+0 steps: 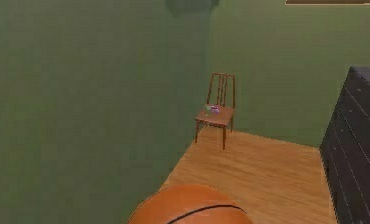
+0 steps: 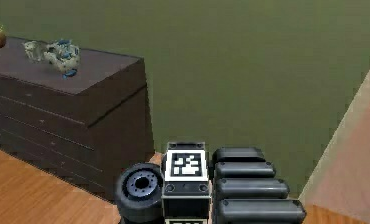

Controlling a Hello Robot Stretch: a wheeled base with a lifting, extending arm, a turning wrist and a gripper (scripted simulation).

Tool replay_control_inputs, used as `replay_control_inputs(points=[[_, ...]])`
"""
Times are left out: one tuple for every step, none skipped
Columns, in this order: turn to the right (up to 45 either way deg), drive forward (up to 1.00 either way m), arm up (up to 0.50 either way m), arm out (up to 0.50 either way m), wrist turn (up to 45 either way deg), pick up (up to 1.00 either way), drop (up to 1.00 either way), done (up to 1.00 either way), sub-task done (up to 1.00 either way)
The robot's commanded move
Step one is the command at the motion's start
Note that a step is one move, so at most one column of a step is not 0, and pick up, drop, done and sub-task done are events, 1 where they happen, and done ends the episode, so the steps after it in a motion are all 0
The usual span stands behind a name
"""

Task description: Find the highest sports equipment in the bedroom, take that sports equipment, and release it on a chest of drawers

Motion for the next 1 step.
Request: replay_control_inputs(points=[[24.0,0.0,0.0,0.0,0.0,0.0,0.0,0.0,0.0]])
